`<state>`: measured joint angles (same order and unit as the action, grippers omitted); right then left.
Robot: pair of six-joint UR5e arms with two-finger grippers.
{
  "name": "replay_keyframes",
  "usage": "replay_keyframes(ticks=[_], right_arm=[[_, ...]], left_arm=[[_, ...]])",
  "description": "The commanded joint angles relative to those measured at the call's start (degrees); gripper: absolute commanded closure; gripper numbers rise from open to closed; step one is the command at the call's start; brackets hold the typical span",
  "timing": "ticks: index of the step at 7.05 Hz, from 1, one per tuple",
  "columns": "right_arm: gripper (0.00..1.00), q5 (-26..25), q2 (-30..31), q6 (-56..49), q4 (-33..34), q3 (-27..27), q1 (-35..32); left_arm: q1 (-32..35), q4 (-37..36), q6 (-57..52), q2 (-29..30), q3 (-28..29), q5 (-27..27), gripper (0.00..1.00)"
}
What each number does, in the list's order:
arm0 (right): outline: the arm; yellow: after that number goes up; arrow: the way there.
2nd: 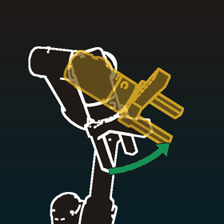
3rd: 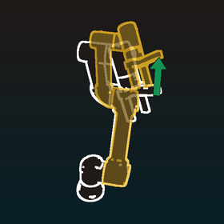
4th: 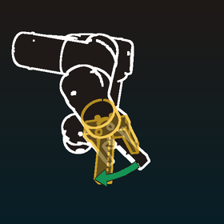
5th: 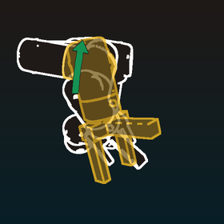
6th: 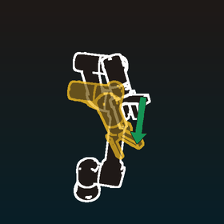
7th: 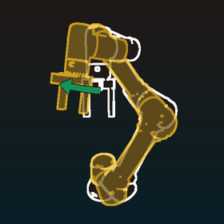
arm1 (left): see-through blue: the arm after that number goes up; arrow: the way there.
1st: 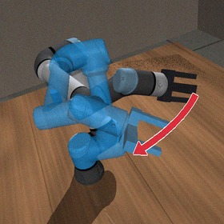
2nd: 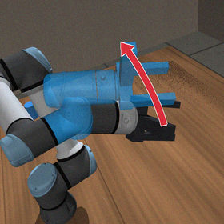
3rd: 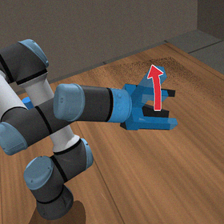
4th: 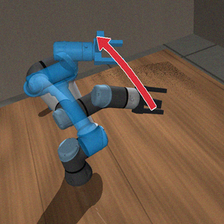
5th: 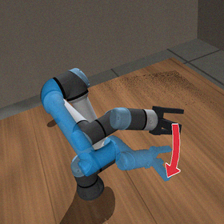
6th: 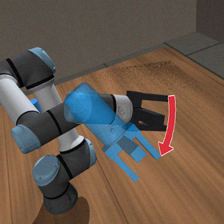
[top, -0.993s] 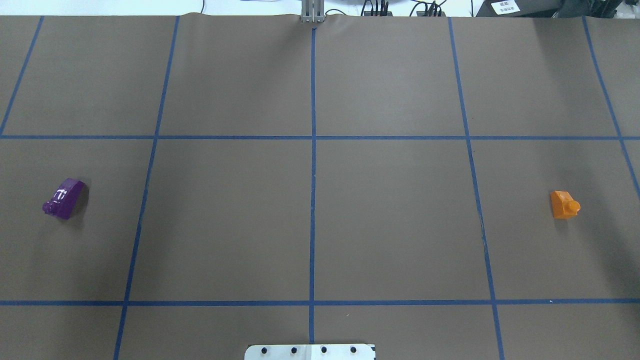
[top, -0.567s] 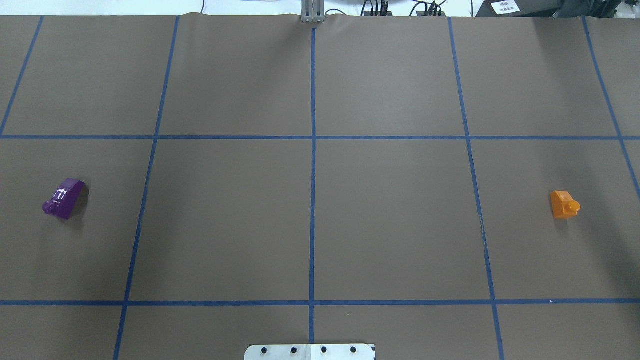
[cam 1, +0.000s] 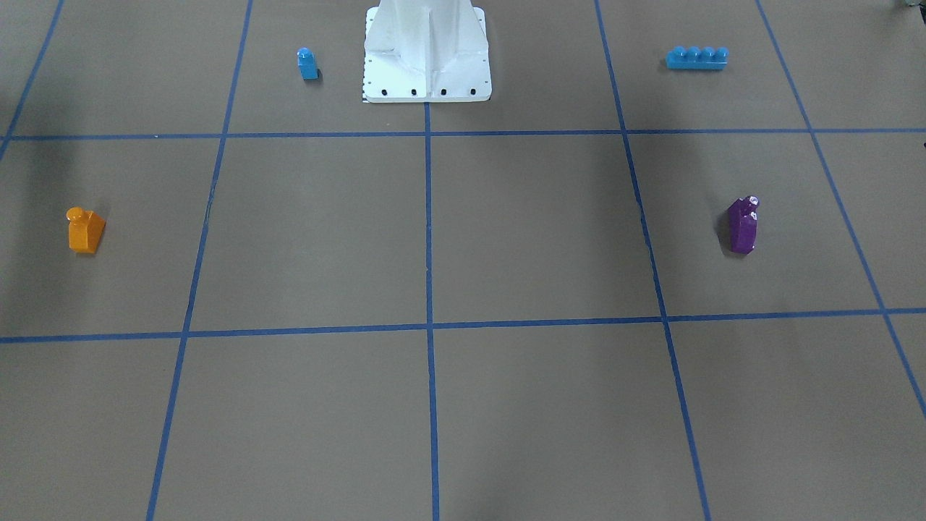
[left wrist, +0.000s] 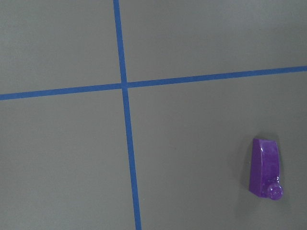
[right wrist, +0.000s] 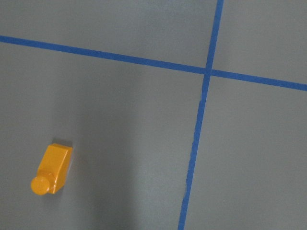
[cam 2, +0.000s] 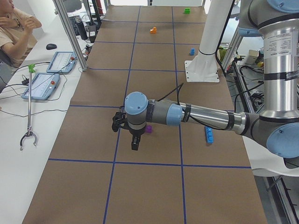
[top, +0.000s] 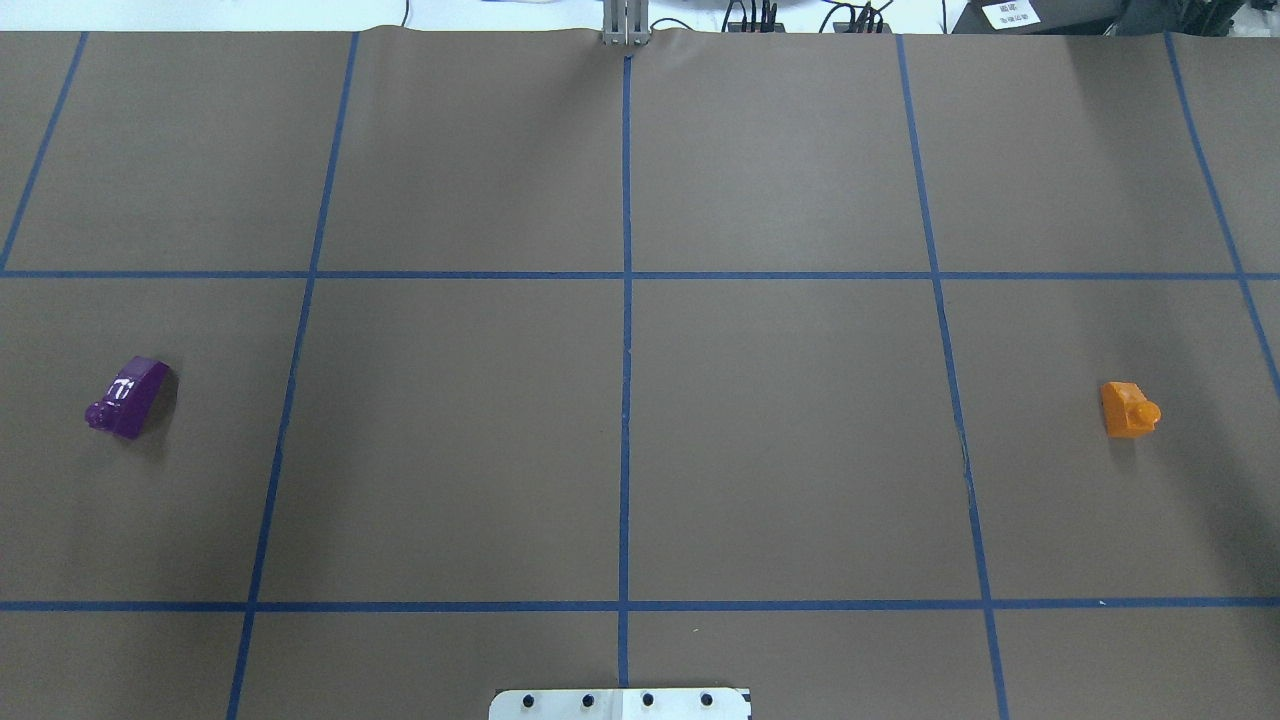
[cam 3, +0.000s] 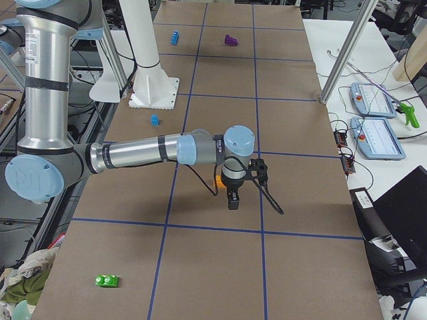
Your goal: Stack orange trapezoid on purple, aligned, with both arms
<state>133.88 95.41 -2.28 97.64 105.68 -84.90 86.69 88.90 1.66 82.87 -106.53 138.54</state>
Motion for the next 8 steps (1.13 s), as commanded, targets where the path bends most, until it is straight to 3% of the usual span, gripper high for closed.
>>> replay_keyframes(ticks=[1, 4, 5, 6, 8], right_arm=[[0.0, 3.99, -0.14, 4.97, 0.1, -1.6, 0.18], [0.0, 4.11, 0.21, 5.71, -0.26, -2.23, 0.26], [0.0, 4.11, 0.21, 5.63, -0.26, -2.23, 0.18], [0.0, 4.11, 0.39, 5.62, -0.26, -2.4, 0.18], [0.0, 4.46, 0.47, 5.71, -0.26, -2.05, 0.18]], left_arm=[[-6.59, 5.8, 6.12, 0.01, -0.26, 0.07, 0.0], [-23.54, 21.28, 25.37, -0.52, 1.58, -2.03, 0.0], [-26.63, 22.54, 26.1, -0.17, 2.11, -4.13, 0.0], [-29.88, 22.9, 26.55, 0.79, 4.37, -9.98, 0.0], [-32.19, 24.04, 31.62, 3.0, 5.89, -13.02, 0.0]])
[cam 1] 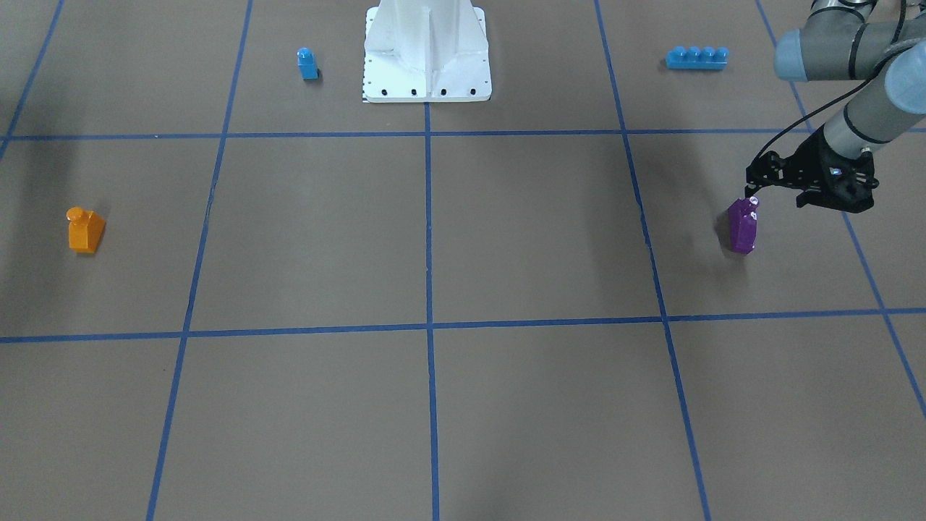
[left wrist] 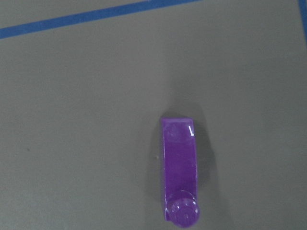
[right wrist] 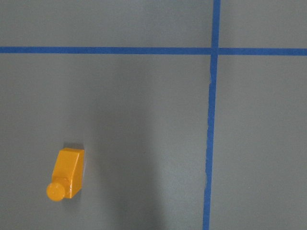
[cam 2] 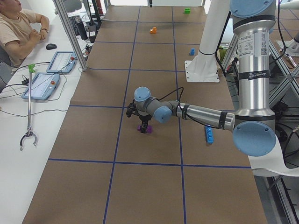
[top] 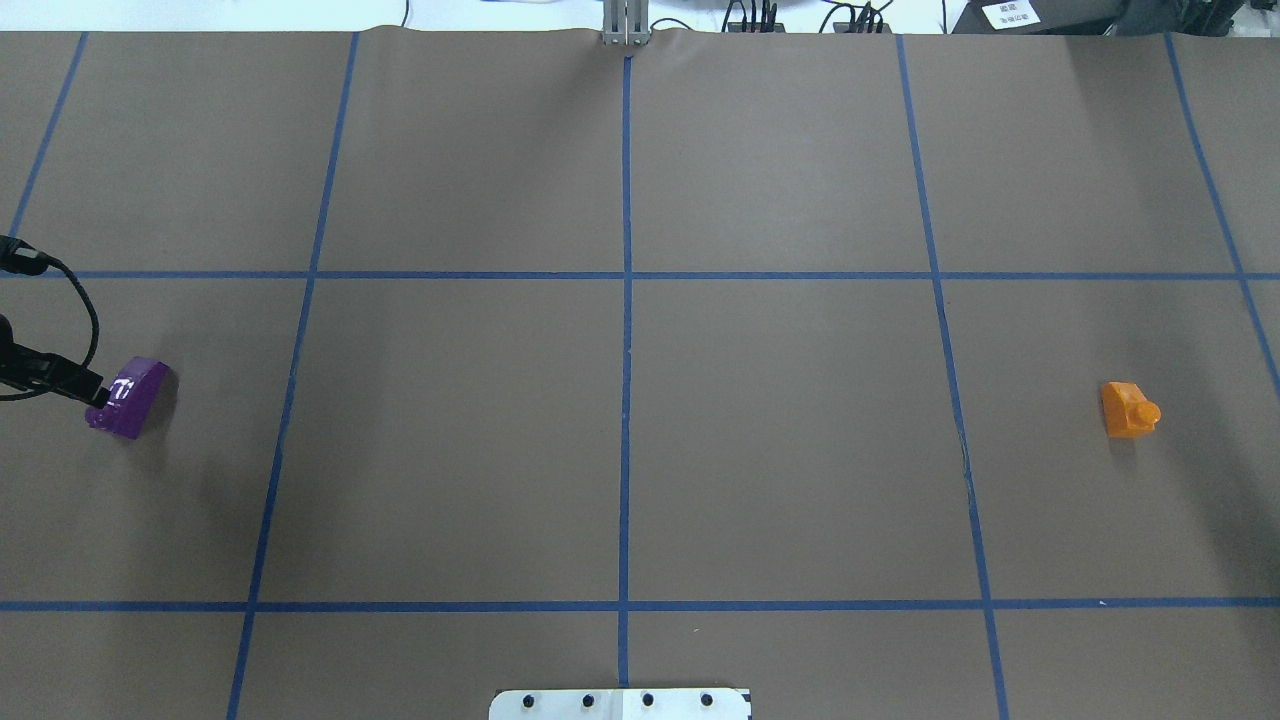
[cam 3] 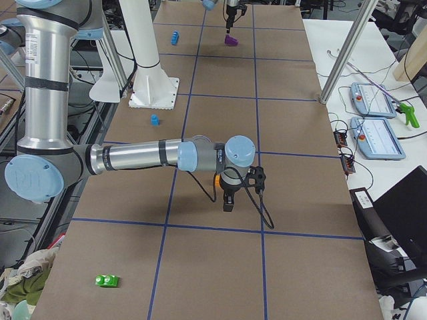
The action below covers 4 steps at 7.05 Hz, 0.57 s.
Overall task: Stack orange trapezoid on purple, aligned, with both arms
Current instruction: 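Lower the left gripper onto the purple trapezoid block and close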
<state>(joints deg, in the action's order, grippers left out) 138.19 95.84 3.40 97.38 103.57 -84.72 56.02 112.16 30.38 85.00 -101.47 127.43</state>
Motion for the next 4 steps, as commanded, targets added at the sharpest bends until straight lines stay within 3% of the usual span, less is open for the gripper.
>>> replay_keyframes(ticks=[1, 3, 4], right_arm=[[0.0, 0.32, 0.31, 0.03, 0.09, 0.49, 0.0], [0.0, 0.33, 1.11, -0.06, 0.0, 0.58, 0.0], [0.0, 0.33, 1.2, -0.06, 0.09, 0.58, 0.0]], left_arm=[[-3.27, 1.13, 2.93, 1.82, 2.31, -1.92, 0.0], [-4.69, 1.04, 3.19, 3.42, 3.56, -1.92, 0.0], [-4.69, 1.13, 3.28, 3.41, 4.43, -1.83, 0.06]])
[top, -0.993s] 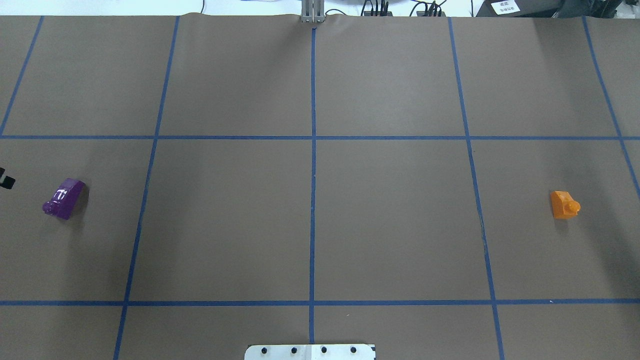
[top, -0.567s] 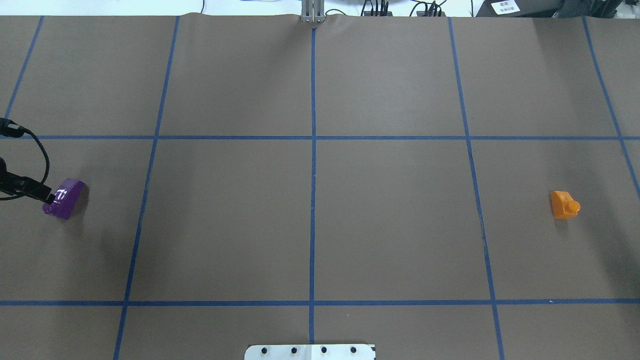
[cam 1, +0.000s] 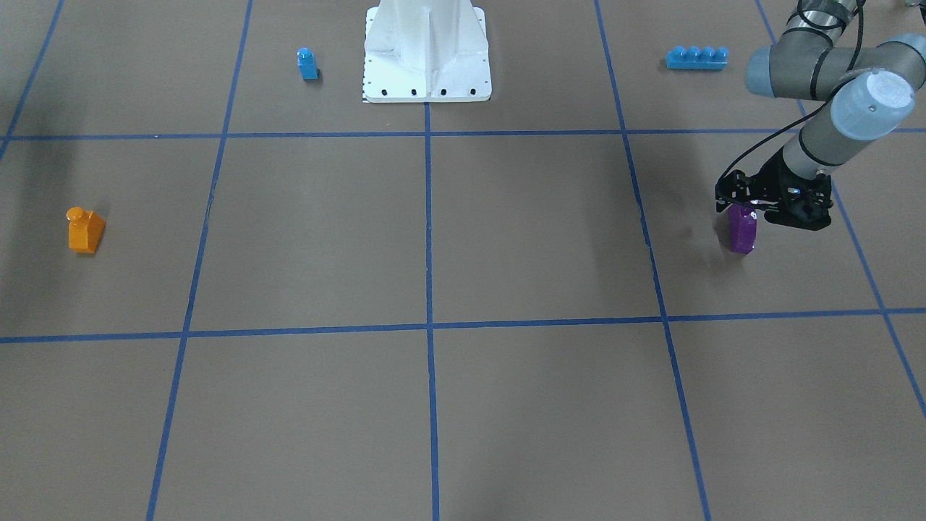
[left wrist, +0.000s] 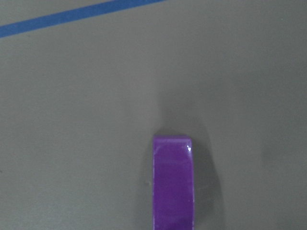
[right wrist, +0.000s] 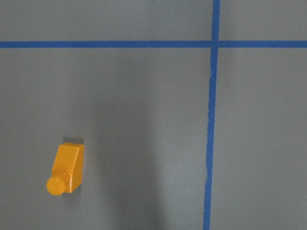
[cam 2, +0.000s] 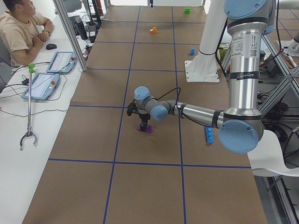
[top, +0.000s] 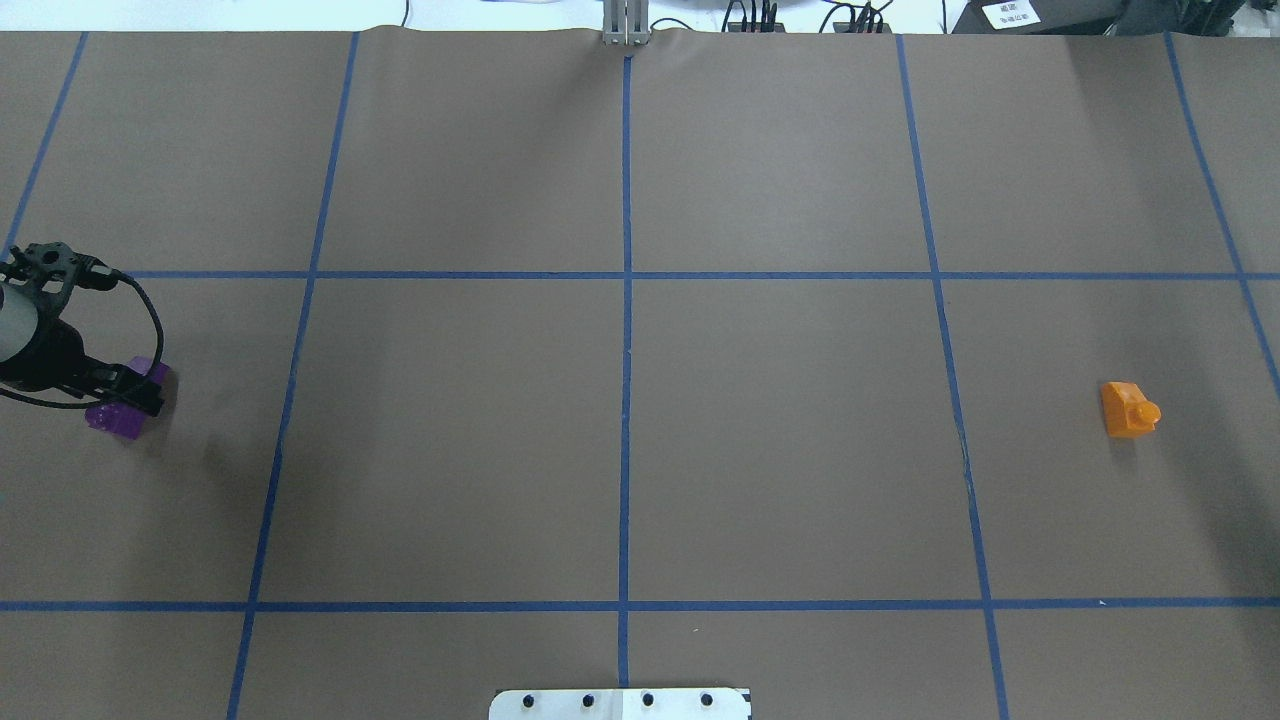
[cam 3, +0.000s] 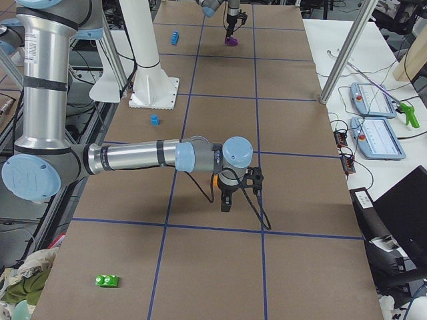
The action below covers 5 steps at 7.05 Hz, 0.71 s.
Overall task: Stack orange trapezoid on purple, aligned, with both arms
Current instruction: 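Lower the left gripper onto the purple trapezoid block and close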
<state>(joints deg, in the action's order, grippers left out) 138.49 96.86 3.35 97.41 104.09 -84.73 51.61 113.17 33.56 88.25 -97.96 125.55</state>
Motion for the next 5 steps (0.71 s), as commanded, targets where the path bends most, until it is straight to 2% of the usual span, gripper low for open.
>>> replay_keyframes(ticks=[1, 2, 4, 5], right_arm=[[0.0, 0.11, 0.17, -0.01, -0.02, 0.07, 0.0], [0.0, 0.12, 0.17, -0.01, -0.02, -0.02, 0.0], [0.0, 0.12, 0.17, -0.01, 0.06, 0.07, 0.0], [0.0, 0.12, 0.09, -0.01, -0.02, 0.07, 0.0]], left_arm=[[-0.29, 0.03, 0.1, -0.18, 1.53, 0.31, 0.36], [-0.29, -0.14, 0.19, -0.36, 1.8, 0.31, 0.77], [-0.29, -0.41, 0.97, -0.27, 2.16, 0.57, 1.0], [-0.29, -0.58, 1.94, 0.43, 1.37, 2.49, 1.0]])
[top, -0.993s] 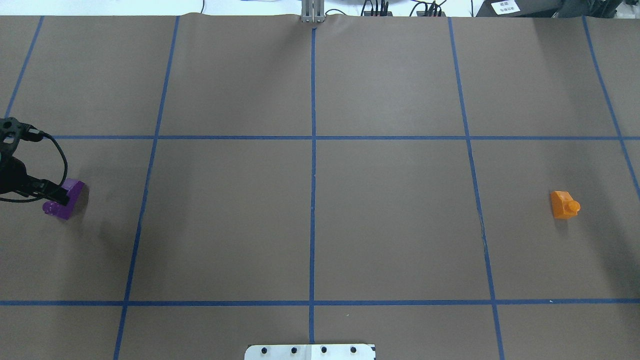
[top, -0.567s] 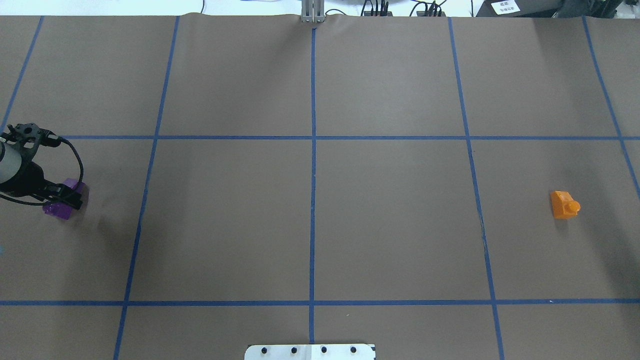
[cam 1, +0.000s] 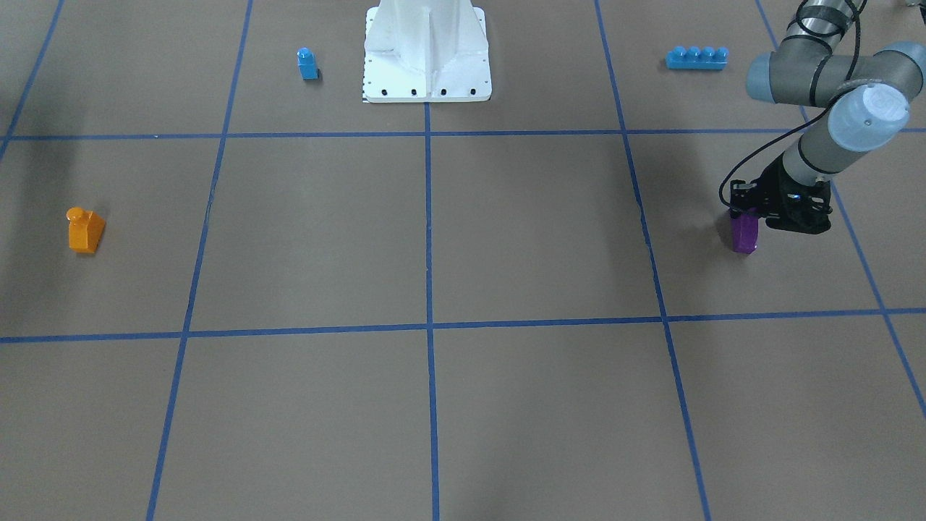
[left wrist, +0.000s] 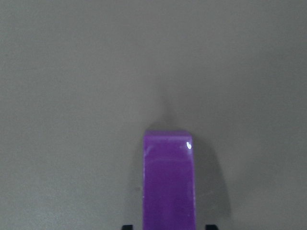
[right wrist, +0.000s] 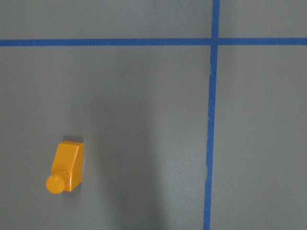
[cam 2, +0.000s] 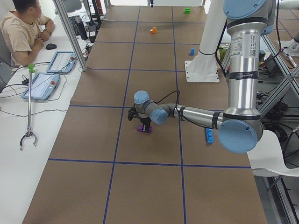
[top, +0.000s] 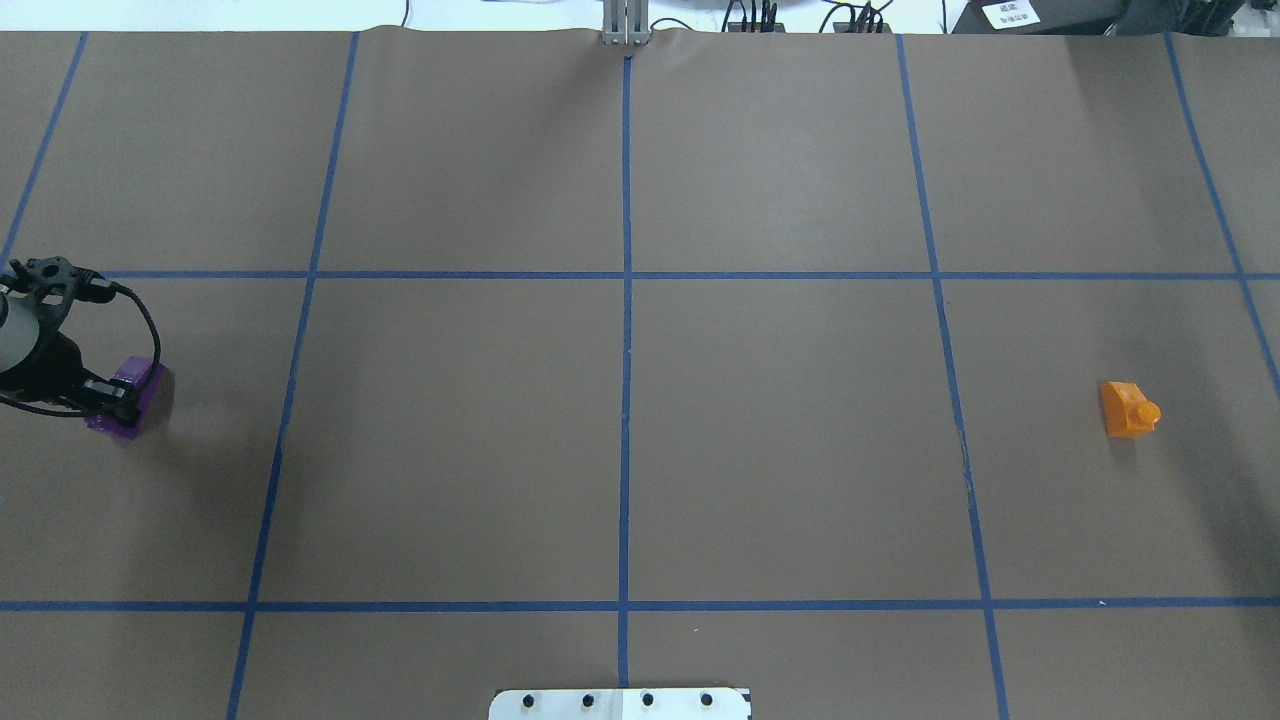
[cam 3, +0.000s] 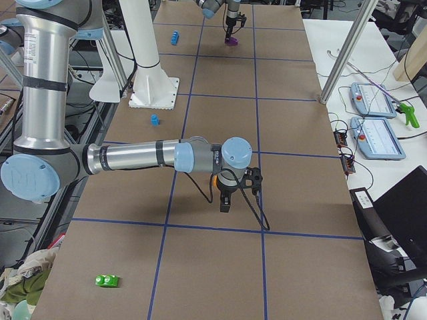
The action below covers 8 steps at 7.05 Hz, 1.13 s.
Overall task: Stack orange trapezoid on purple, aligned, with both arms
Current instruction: 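Carry the purple block with the left gripper to the table center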
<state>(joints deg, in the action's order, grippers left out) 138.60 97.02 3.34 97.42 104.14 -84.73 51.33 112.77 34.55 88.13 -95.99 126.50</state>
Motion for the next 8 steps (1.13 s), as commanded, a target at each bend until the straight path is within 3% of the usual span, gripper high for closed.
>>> replay_keyframes(ticks=[1, 2, 4, 5, 6, 8], right_arm=[[0.0, 0.52, 0.36, 0.18, -0.39, 1.15, 0.0], [0.0, 0.27, 0.98, 0.18, -0.56, 1.42, 0.0], [0.0, 0.35, 0.81, 0.26, -0.57, 2.55, 0.0], [0.0, 0.44, 0.89, 0.61, -0.57, 3.78, 0.09], [0.0, 0.35, 0.89, 0.27, -0.57, 3.79, 0.09], [0.0, 0.27, 0.81, 0.09, -0.74, 3.79, 1.22]], left_arm=[[0.17, -0.61, 1.13, 0.73, -4.43, 3.56, 1.0], [0.35, -5.23, 3.75, 4.73, -7.34, 3.67, 1.0], [-2.0, -18.67, 16.87, 21.65, -9.03, 3.23, 1.0], [-9.51, -19.42, 22.26, 27.74, -7.9, 1.92, 1.0], [-12.71, -20.47, 23.8, 31.28, -6.41, -1.22, 1.0], [-16.86, -32.63, 25.65, 45.21, -0.55, -7.11, 1.0]])
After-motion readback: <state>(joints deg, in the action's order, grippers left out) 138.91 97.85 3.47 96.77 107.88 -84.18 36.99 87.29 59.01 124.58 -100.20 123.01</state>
